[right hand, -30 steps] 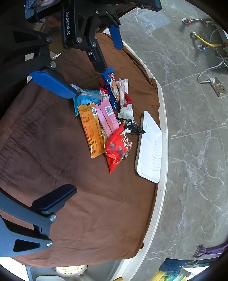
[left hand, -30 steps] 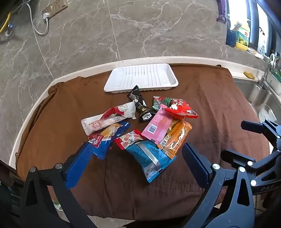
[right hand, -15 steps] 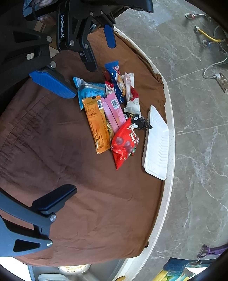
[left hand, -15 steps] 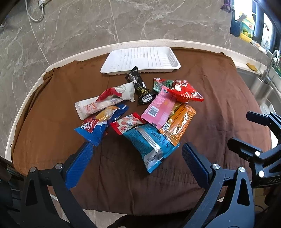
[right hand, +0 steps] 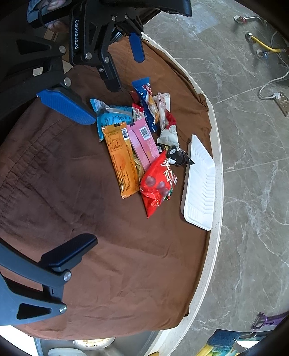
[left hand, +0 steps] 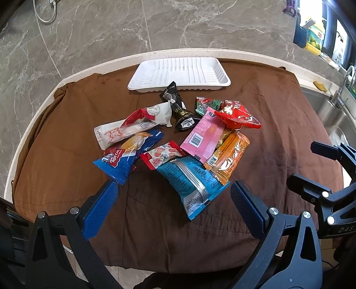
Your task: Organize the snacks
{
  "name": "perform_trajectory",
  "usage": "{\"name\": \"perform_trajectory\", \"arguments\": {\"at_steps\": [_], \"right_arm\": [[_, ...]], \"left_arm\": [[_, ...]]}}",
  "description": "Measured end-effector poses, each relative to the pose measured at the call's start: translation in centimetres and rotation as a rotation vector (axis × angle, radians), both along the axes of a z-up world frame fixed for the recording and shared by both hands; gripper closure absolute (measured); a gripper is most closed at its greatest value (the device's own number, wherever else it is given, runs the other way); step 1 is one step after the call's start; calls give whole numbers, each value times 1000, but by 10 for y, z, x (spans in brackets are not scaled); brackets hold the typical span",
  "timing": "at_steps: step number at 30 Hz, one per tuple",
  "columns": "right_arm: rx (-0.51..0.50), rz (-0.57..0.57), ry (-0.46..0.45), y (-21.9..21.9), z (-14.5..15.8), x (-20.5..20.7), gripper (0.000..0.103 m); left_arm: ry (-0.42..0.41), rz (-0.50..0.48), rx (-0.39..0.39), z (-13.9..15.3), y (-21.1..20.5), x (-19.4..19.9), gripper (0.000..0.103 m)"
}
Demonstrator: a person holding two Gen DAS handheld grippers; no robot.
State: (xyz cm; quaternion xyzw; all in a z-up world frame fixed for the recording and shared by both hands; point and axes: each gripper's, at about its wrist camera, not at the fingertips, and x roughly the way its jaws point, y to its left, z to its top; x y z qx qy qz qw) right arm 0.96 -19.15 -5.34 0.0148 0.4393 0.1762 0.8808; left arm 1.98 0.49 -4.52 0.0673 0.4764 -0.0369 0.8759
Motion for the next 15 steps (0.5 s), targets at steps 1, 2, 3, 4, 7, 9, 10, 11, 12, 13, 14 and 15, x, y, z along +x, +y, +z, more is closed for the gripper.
{"name": "perform_trajectory", "arguments": {"at_steps": [1,2,3,4,7,9,10,11,12,13,14,15], "right_arm": [[2,0,1,0,0,1,2],[3,-1,2,0,0,1,2],[3,-1,3,0,0,1,2],[2,-1,3,0,0,1,2],[3,0,3,0,0,2,2],[1,0,2,0,1,3,2],[2,1,3,0,1,3,2],[2,1,3,1,1,3,2],[2,1,3,1,1,3,2],[1,1,3,1,1,3,2],[2,2,4,1,1,3,2],[2,4,5,2,2,4,2]], "left_arm": [[-1,1,-1,0,0,0,0],[-2,0,-2,-1,-1,0,0],[-2,0,-2,-1,-1,0,0],[-1,0,-2,-1,-1,0,0],[-2,-1,-4,-1,-1,1,0],[-1,-2,-6,-1,-1,2,0],[-1,-2,-6,-2,-1,1,0],[0,-2,-5,-2,-1,1,0],[0,-2,-6,-2,-1,1,0],[1,-3,-8,-2,-1,1,0],[2,-3,-9,-2,0,1,0],[2,-4,-11,-2,0,1,0]]}}
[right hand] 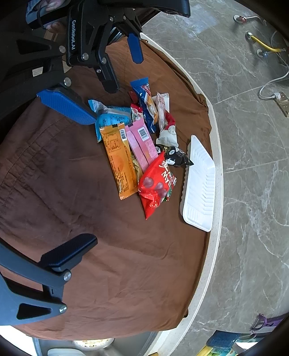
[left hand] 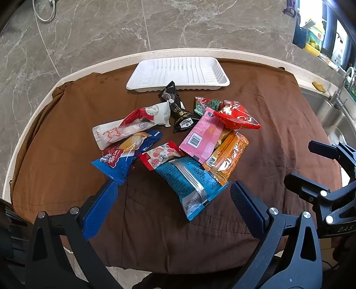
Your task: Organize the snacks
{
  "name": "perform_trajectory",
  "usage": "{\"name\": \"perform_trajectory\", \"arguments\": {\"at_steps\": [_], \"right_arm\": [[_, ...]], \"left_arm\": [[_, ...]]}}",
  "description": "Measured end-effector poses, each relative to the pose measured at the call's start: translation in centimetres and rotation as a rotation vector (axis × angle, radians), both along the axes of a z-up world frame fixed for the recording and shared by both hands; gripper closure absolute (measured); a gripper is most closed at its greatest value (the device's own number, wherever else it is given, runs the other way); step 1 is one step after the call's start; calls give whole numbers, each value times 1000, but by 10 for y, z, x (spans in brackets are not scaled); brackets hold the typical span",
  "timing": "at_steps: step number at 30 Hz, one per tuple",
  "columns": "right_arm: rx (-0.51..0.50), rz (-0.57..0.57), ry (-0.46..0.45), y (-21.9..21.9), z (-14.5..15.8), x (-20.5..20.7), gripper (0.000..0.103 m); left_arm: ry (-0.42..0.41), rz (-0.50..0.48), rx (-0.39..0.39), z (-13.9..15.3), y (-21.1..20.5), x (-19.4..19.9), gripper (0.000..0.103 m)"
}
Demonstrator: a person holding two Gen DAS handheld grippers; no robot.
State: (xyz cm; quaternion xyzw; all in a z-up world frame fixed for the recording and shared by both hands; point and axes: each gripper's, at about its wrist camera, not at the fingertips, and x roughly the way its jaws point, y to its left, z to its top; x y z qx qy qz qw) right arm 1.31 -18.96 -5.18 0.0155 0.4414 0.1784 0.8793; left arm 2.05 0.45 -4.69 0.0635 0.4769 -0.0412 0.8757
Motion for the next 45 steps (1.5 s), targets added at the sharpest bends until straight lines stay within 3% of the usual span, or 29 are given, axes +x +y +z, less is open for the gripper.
{"name": "perform_trajectory", "arguments": {"at_steps": [45], "right_arm": [[5,-2,-5,3,1,0,2]], "left_arm": [[-7,-7,4,3,-3,-1,0]]}}
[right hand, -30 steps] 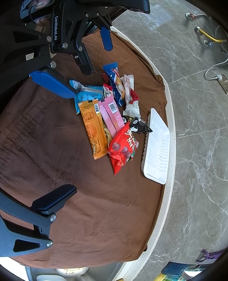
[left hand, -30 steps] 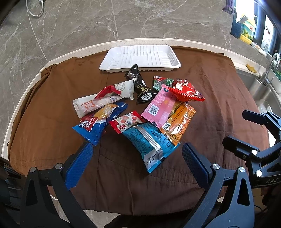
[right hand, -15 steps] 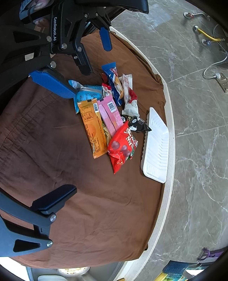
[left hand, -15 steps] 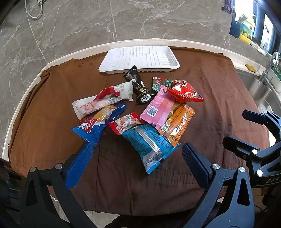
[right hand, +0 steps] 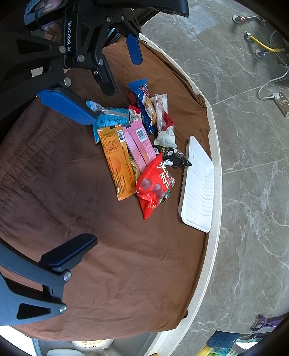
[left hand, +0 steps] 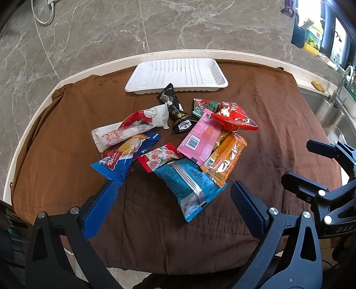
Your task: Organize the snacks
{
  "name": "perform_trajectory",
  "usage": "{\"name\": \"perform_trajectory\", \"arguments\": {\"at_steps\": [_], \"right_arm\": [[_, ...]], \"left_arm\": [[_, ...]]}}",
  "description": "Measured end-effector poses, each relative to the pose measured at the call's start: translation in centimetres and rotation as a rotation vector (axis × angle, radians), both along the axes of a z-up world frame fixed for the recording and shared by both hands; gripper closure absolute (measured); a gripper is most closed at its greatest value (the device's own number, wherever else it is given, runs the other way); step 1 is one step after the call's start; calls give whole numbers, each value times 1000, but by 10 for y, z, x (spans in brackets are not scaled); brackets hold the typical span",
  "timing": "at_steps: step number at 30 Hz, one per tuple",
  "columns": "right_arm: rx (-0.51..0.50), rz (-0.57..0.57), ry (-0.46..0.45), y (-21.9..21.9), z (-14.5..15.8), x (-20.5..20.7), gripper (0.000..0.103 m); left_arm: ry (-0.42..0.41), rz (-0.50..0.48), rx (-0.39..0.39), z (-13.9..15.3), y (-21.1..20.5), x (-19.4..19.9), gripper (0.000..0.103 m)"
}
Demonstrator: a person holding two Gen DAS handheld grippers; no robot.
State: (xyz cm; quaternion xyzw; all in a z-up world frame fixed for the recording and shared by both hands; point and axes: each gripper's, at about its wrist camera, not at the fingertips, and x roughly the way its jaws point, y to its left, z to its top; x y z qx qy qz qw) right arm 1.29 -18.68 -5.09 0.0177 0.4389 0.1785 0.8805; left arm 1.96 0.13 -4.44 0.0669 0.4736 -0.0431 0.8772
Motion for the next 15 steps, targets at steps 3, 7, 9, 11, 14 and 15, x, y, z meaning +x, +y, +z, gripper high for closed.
{"name": "perform_trajectory", "arguments": {"at_steps": [3,7,9,11,14,15], "right_arm": [[1,0,1,-1,0,1,2],[2,0,1,-1,1,2,2],[3,0,1,-2,1,2,2],[4,2,4,-2,0,3,2],[2,5,7,-1,-1,3,2],[1,6,7,0,-1,3,2]], "left_arm": [[1,-1,1,0,0,0,0],[2,-1,-1,0,0,0,0],[6,0,-2,0,1,1,0],[10,2,-3,0,1,1,0],[16,5,-4,-3,4,3,0],[17,6,-5,-3,4,3,0]]}}
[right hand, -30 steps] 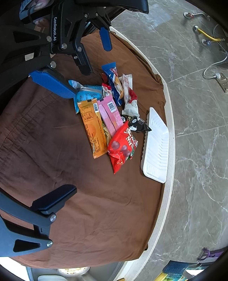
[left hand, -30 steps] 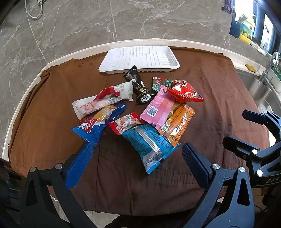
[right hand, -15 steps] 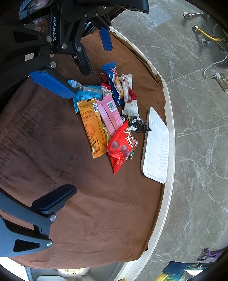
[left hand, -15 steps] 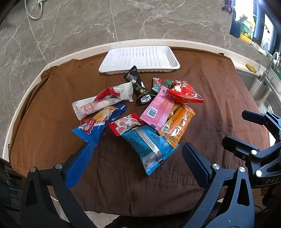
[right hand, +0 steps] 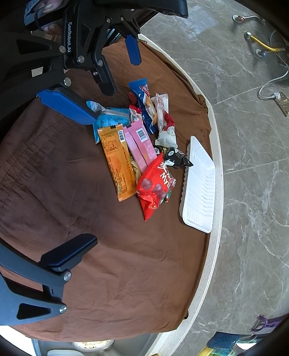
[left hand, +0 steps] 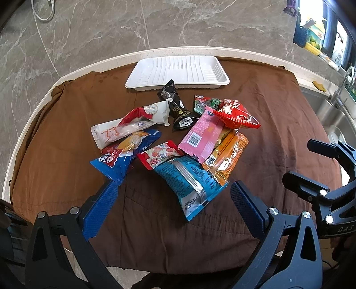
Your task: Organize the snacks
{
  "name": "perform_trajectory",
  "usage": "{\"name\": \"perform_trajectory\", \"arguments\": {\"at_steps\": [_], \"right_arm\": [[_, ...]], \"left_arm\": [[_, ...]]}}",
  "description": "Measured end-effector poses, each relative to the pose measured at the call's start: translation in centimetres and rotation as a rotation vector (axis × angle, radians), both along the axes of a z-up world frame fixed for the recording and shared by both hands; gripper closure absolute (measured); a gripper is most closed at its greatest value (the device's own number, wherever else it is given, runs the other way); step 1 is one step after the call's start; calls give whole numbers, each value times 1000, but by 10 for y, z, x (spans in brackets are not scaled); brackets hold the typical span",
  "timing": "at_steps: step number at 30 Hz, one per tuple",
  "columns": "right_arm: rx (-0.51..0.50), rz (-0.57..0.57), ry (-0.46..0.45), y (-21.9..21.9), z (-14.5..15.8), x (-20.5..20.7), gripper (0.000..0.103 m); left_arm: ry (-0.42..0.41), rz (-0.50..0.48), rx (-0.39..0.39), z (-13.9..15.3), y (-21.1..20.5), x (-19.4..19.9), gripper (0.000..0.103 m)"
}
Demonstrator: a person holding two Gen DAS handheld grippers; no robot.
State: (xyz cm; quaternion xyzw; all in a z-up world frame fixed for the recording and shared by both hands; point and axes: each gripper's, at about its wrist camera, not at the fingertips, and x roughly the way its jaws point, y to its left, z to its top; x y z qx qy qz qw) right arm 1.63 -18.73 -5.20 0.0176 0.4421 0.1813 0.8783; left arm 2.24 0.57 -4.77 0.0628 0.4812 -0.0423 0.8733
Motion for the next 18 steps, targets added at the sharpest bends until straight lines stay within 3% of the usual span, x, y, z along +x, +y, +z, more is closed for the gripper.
{"name": "perform_trajectory", "arguments": {"at_steps": [18], "right_arm": [[7,14,19,12,-1,5,2]], "left_arm": [[69,56,-72,-12,25,6,0]]}}
